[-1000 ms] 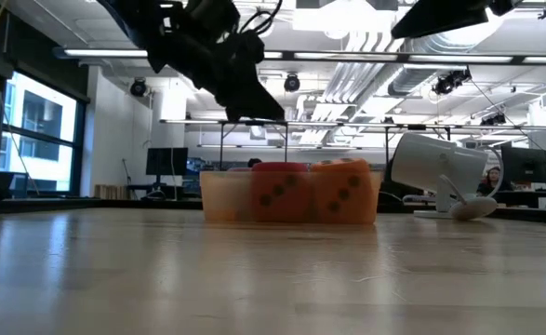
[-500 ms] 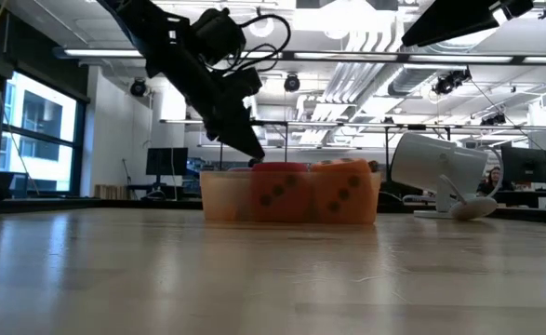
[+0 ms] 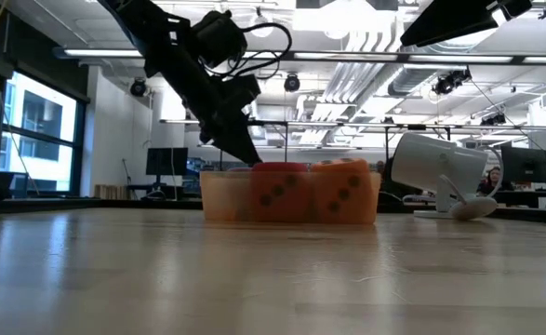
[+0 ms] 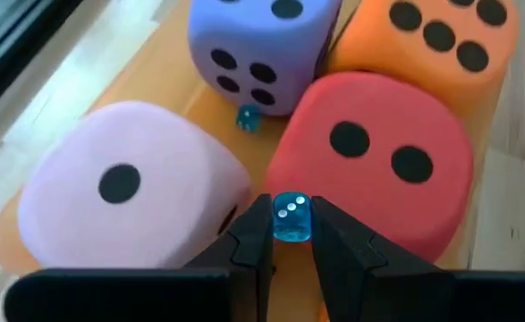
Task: Pick & Place Dice
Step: Put the small blue die into the orange bin, then put the small green die into the orange bin
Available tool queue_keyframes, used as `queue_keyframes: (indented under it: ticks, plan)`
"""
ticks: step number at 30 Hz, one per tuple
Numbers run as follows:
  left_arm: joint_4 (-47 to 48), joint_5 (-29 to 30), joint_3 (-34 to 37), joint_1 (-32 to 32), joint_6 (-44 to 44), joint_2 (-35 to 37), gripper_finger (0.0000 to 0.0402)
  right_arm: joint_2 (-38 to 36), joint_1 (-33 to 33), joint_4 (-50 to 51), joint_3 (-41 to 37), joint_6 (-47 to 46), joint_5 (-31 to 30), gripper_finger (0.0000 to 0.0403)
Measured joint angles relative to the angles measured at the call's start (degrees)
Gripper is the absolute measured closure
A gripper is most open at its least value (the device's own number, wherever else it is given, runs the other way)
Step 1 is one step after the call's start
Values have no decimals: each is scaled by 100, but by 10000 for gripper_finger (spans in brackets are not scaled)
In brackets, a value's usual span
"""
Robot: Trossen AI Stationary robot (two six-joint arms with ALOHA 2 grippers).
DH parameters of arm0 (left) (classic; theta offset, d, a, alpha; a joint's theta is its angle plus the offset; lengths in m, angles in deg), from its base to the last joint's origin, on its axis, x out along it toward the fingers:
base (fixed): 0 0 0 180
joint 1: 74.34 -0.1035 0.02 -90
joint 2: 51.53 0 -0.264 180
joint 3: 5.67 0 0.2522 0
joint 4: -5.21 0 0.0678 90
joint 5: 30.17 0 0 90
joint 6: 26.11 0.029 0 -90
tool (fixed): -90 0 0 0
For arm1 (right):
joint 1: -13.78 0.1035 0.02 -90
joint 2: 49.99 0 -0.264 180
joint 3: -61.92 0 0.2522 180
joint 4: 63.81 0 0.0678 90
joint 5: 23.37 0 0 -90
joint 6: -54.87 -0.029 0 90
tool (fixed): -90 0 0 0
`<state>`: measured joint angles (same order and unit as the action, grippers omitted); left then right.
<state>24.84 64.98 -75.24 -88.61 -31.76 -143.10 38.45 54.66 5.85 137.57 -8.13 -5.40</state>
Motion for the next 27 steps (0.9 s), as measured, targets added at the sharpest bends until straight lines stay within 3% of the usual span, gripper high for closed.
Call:
queue_keyframes:
  ticks: [7,13,21,27]
  plan:
    - [-31,30,0,1,12,2,341,0,-42,-4,2,173,-441,163]
    - [7,547,0,71,517,2,313,0,-253,-4,2,179,-789,163]
    - [7,569,0,135,623,2,243,0,-567,-6,3,259,-552,163]
    - [-48,820,0,226,653,2,227,0,-577,-124,4,456,-410,163]
